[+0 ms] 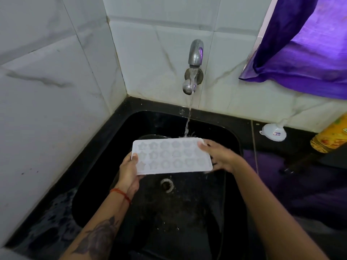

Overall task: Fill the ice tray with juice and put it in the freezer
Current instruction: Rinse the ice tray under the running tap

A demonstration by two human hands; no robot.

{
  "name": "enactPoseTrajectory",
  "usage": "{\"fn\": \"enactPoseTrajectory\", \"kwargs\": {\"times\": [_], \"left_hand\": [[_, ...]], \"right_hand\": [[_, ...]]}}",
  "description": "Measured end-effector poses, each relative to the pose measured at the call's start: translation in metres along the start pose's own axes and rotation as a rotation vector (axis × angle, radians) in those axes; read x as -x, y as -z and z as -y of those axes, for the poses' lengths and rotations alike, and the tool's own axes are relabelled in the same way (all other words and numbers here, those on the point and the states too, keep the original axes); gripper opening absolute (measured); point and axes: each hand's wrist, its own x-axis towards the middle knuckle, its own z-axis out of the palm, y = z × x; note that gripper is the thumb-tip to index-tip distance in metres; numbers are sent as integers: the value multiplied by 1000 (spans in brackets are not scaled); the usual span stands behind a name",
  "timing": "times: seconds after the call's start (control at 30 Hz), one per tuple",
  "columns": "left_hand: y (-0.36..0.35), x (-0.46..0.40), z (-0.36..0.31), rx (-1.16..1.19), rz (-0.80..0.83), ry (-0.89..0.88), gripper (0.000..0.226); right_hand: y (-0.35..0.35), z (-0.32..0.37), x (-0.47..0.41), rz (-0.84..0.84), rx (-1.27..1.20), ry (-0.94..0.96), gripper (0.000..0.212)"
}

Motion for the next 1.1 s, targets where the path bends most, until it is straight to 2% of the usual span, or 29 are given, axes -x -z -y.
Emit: {"fn": "enactPoseTrajectory", "kwargs": {"times": [0.07, 0.2, 0.37, 0.53, 0.7, 0.8, 0.87, 0.97, 1.1], "left_hand": [[0, 6, 7, -38, 29, 38, 34], [-1, 17, 23, -96, 58, 125, 30], [-2, 23, 31, -109, 20, 199, 29], [-17, 27, 22, -218, 115, 202, 30], [-31, 33, 14, -331, 245, 163, 40], [-29, 36, 11, -352, 328, 168, 43], [-24, 35, 10, -375, 353, 164, 41], [-13, 29, 13, -365, 314, 166, 40], [-2, 23, 21, -269, 232, 188, 44]], "right_hand": [[-3, -26, 13, -37, -95, 33, 51], [0, -36, 30, -180, -53, 100, 53], [-7, 1, 52, -263, 39, 231, 56], [-8, 37, 76, -390, 273, 432, 37], [22, 36, 85, -488, 373, 405, 30], [36, 16, 84, -532, 270, 330, 28], [34, 3, 85, -534, 179, 334, 24], [15, -5, 89, -470, 103, 464, 22], [-7, 1, 95, -397, 201, 639, 23]]}}
